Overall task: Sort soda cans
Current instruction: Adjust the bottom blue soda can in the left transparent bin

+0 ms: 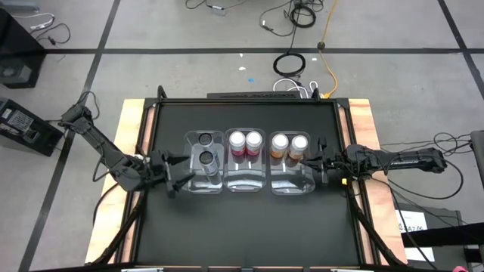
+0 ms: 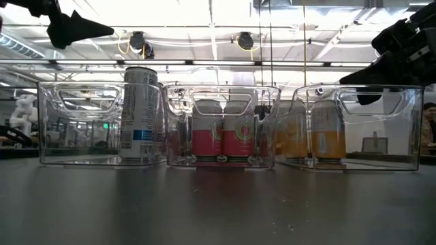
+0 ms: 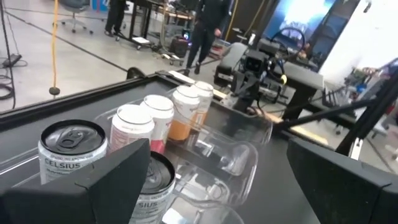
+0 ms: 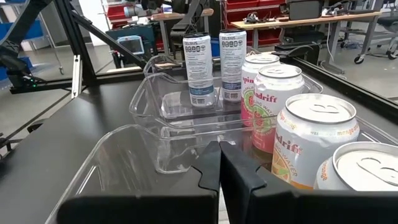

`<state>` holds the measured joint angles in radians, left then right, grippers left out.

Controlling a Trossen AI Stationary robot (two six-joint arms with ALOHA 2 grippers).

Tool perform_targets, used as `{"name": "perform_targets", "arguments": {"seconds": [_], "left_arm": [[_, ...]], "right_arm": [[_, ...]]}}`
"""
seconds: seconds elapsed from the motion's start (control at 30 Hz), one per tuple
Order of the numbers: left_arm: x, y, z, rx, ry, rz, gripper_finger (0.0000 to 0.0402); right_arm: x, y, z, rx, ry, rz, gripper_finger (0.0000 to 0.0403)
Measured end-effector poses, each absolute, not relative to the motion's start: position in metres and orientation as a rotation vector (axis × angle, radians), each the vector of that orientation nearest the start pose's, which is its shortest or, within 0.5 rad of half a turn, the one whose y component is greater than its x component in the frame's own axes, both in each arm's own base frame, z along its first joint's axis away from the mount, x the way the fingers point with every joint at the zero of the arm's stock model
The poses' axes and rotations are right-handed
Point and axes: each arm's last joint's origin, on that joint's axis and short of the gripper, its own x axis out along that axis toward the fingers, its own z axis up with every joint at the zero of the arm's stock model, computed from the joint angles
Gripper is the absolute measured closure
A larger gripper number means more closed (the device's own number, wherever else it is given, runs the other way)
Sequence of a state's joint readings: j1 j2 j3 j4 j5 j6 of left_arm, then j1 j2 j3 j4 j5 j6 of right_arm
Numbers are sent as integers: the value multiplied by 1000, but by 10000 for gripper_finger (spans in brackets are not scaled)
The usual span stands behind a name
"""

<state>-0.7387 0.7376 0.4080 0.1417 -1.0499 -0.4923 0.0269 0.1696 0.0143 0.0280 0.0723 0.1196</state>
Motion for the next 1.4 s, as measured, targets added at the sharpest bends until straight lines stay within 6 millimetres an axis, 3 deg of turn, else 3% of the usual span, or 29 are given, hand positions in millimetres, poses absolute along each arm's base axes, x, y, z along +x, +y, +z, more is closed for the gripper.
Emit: {"name": "perform_targets", "arguments": {"seconds": [0.4, 0.7, 0.87, 1.03, 1.2, 1.4], "left_arm": [[137, -82, 249, -579, -22, 346, 15], [146, -69, 298, -641, -42, 399, 15], [148, -58, 325, -727, 124, 481, 15], [155, -49, 338, -897, 378, 609, 15], [175, -44, 331, -1039, 629, 714, 15], [209, -41, 313, -1069, 763, 734, 15]], "right_arm": [[107, 1, 157, 113, 124, -53, 403], [107, 1, 157, 113, 124, -54, 403], [107, 1, 157, 113, 125, -54, 403], [107, 1, 157, 113, 125, -54, 403], [107, 1, 157, 112, 124, -54, 403], [107, 1, 157, 113, 124, -54, 403]]}}
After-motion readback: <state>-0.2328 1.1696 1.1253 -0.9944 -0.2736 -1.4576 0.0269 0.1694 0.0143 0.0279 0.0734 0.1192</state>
